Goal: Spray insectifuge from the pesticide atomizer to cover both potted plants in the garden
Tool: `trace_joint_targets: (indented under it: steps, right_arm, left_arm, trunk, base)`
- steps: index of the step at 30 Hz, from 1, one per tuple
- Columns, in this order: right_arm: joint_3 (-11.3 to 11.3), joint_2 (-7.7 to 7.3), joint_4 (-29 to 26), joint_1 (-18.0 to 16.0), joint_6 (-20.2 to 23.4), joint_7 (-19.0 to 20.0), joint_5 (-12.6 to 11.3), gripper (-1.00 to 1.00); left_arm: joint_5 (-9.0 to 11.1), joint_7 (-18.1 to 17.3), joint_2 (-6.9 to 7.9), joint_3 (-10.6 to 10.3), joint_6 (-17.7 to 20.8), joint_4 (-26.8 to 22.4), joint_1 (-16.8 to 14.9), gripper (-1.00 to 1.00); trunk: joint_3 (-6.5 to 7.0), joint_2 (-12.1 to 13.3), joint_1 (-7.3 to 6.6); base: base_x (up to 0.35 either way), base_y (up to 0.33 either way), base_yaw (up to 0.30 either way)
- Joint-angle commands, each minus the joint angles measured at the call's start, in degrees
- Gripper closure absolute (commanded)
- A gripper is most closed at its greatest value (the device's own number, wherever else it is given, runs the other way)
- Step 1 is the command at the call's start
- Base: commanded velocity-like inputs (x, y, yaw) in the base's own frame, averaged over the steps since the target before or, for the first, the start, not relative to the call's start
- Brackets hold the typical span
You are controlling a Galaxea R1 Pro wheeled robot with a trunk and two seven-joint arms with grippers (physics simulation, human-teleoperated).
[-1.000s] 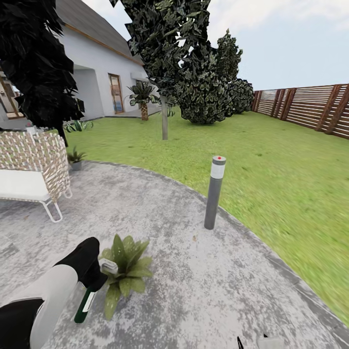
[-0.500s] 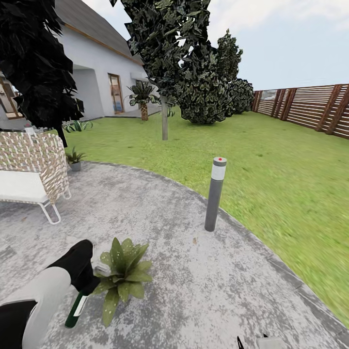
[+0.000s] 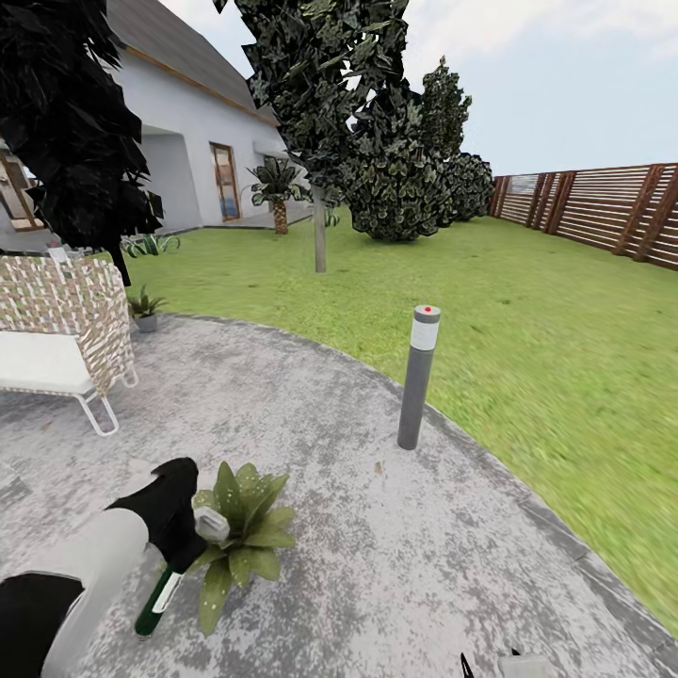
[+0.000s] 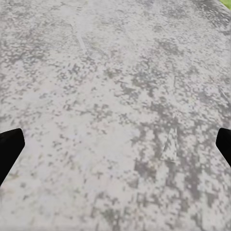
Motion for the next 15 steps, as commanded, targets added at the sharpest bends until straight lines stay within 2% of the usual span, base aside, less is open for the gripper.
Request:
trace_joint_targets:
  steps: [1,3,5,11,15]
  right_arm:
    - [-0.5,0.00,0.1,0.0,-0.2,-0.1,0.6,-1.00]
    - [-0.5,0.00,0.1,0.0,-0.2,-0.1,0.6,-1.00]
    - [-0.5,0.00,0.1,0.0,-0.2,-0.1,0.6,-1.00]
    - [-0.5,0.00,0.1,0.0,-0.2,-0.1,0.6,-1.00]
    - [-0.5,0.00,0.1,0.0,-0.2,-0.1,0.6,-1.00]
  left_arm:
    - [-0.5,-3.8,0.12,-3.6,0.3,-0.2,-1.2,1.00]
    - [-0.6,-7.5,0.35,-6.3,0.3,-0.2,-2.4,1.00]
    - [-0.8,-9.9,0.68,-7.7,0.3,-0.2,-3.1,1.00]
    - [-0.8,-10.7,1.88,-8.5,0.2,-0.2,-3.9,1.00]
    - [-0.8,-10.8,5.06,-8.5,0.1,-0.1,-3.5,1.00]
  trunk:
    - [-0.06,0.0,-0.01]
    - [-0.06,0.0,-0.01]
    - [-0.06,0.0,-0.01]
    - [-0.06,0.0,-0.01]
    - [-0.06,0.0,-0.01]
  base:
    - [0.000,0.000,0.000]
    - [0.000,0.000,0.000]
    - [0.000,0.000,0.000]
    - [0.000,0.000,0.000]
    - [0.000,0.000,0.000]
